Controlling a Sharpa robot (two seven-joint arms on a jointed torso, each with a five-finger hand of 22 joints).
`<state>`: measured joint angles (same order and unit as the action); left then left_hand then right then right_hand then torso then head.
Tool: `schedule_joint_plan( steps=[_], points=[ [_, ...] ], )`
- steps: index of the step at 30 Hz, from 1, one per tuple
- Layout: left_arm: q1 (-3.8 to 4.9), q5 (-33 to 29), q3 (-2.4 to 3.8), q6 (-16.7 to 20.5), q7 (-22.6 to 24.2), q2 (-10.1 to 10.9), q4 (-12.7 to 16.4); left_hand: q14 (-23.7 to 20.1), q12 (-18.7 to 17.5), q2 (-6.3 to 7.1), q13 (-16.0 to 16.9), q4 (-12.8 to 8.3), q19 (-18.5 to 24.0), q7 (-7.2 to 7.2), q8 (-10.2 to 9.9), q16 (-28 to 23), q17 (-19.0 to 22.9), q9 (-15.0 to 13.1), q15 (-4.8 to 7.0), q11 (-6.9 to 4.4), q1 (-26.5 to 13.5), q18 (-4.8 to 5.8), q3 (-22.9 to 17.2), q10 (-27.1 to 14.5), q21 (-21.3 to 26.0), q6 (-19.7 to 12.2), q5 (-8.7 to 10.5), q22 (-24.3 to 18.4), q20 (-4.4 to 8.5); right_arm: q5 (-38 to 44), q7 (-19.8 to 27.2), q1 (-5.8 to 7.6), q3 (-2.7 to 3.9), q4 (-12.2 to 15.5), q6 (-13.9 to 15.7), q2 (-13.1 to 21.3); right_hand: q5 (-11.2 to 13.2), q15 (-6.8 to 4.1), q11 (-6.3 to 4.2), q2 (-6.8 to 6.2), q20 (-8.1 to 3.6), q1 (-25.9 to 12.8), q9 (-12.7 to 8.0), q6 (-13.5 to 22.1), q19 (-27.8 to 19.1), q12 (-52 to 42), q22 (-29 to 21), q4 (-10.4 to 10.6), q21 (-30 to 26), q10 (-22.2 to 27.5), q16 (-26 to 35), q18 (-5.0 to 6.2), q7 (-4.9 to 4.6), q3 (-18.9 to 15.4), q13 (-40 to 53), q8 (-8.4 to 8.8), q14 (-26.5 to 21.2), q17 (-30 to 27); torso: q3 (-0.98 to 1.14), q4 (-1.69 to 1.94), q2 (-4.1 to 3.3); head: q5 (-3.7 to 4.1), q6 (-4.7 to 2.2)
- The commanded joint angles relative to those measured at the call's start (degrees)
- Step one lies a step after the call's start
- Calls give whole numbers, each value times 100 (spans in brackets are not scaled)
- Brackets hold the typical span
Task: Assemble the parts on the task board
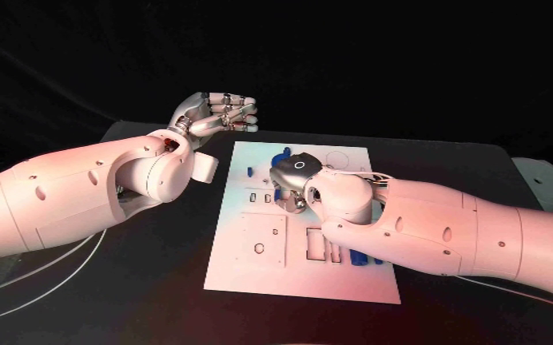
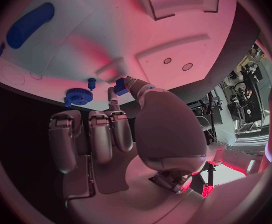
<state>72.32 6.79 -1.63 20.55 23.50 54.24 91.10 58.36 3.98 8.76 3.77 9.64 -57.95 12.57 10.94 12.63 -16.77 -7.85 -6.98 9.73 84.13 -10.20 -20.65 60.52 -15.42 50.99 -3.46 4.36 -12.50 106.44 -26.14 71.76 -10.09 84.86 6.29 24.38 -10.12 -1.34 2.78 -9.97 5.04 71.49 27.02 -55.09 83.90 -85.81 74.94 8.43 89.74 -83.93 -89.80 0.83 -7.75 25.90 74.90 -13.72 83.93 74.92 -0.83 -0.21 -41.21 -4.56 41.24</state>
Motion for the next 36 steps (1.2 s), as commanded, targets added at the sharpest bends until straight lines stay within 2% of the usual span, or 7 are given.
schedule_joint_plan(
  steps=[1, 14, 36],
  points=[
    [6, 19, 4, -91, 34, -6, 12, -8, -32, 15, -7, -2, -16, -5, -20, -32, -6, 8, -18, 2, -48, -28, -46, -44, 5, -42, 35, -9, -18, 89, -11, -8, -3, -6, -1, -7, -40, 27, 25, -4, -4, -50, -5, 38, 610, 19, 1506, 35, 26, -236, 22, -83, 10, 7, 1131, 13, 581, 1403, -2, 2, 0, -1, 5],
    [6, 19, 4, -88, 33, 0, 14, -8, -32, 15, -7, -2, -16, -5, -20, -32, -6, 8, -18, 2, -48, -28, -46, -44, 5, -42, 35, -9, -18, 68, 15, -22, -8, -31, 17, -9, -54, 30, 27, 9, 1, -56, -4, 25, 610, 13, 1506, 43, 26, -241, 24, -83, 10, 17, 1136, 6, 579, 1398, -1, -1, -1, -2, 10],
    [6, 19, 4, -95, 17, 3, 13, -9, -31, 17, -7, -13, -15, -3, -34, -46, -26, 11, -21, 6, -55, -29, -53, -69, 9, -56, 36, -13, -21, 63, 52, -27, -11, -27, 184, -7, -41, 45, 46, -45, 14, -121, -20, 68, 610, 27, 1506, 78, 26, -229, 28, -83, -12, -14, 1126, 31, 577, 1389, -2, -2, 0, -1, 9]
  ],
)
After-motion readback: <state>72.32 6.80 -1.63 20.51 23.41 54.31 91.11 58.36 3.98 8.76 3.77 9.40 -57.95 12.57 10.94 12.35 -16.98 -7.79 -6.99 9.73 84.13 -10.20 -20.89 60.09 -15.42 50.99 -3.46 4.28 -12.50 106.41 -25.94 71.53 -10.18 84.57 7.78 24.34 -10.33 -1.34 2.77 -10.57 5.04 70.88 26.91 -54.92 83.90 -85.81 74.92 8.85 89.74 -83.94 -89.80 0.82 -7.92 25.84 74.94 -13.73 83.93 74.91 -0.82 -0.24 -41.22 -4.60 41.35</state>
